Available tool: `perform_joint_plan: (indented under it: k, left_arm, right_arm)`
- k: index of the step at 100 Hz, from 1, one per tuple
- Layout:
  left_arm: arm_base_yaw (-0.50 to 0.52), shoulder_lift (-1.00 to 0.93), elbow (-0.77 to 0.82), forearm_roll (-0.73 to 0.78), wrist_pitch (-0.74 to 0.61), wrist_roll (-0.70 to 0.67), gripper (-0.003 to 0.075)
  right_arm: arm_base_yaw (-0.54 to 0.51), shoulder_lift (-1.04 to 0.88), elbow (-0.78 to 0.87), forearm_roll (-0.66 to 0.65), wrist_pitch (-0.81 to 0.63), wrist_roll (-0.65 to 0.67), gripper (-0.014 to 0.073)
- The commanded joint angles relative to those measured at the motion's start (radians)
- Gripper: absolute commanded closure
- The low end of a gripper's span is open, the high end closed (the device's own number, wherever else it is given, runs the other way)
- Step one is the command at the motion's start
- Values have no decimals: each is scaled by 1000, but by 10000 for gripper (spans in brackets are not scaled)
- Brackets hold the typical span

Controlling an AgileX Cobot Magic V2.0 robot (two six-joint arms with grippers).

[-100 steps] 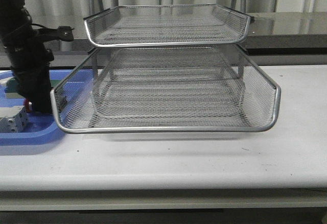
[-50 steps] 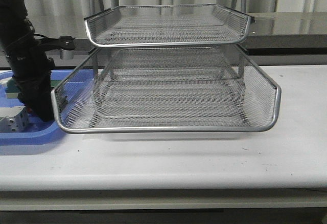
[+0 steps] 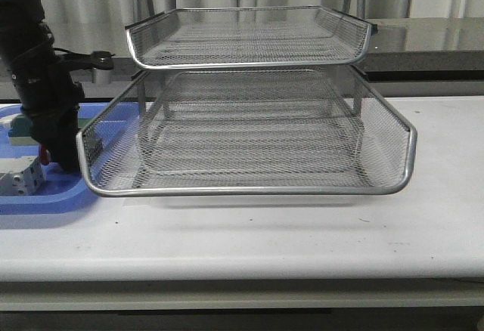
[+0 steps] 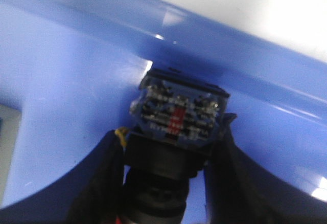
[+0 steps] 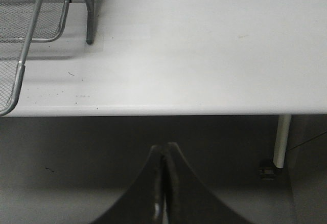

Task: Place button on rack with both arms
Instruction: 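Close the left gripper on the red push button's blue base, then lift the button and carry it over the pulled-out middle tray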

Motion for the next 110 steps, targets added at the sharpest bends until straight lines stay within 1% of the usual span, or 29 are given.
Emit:
perform_joint_plan:
  k: [1, 10, 22, 37, 53, 65, 87, 99, 110]
  left_arm:
    - [-4, -65, -87, -19, 73, -19, 741]
    - [-4, -65, -148, -19, 128, -76, 741]
    - [-4, -78, -208, 3, 128, -172, 741]
    - [-4, -123, -215, 40, 128, -197, 741]
    - [-4, -180, -213, 101, 128, -287, 741]
    - [-4, -228, -204, 103, 128, -323, 741]
    - [-4, -356, -107, 101, 128, -323, 741]
    - [-4, -446, -3, 99, 128, -323, 741]
    - [-4, -536, 95, 63, 128, -323, 741]
  right_arm:
    - [-2, 3, -35, -15, -51, -3, 662]
    - [-2, 3, -35, -15, -51, -3, 662]
    - [-2, 3, -35, -15, -51, -3, 662]
    - [-2, 3, -35, -15, -51, -3, 662]
    - [-2, 3, -35, -15, -51, -3, 662]
    - [-2, 3, -35, -15, -51, -3, 662]
    - [-2, 3, -35, -15, -51, -3, 662]
    - [-2, 3, -35, -15, -51, -3, 662]
    - [-2, 3, -35, -15, -51, -3, 662]
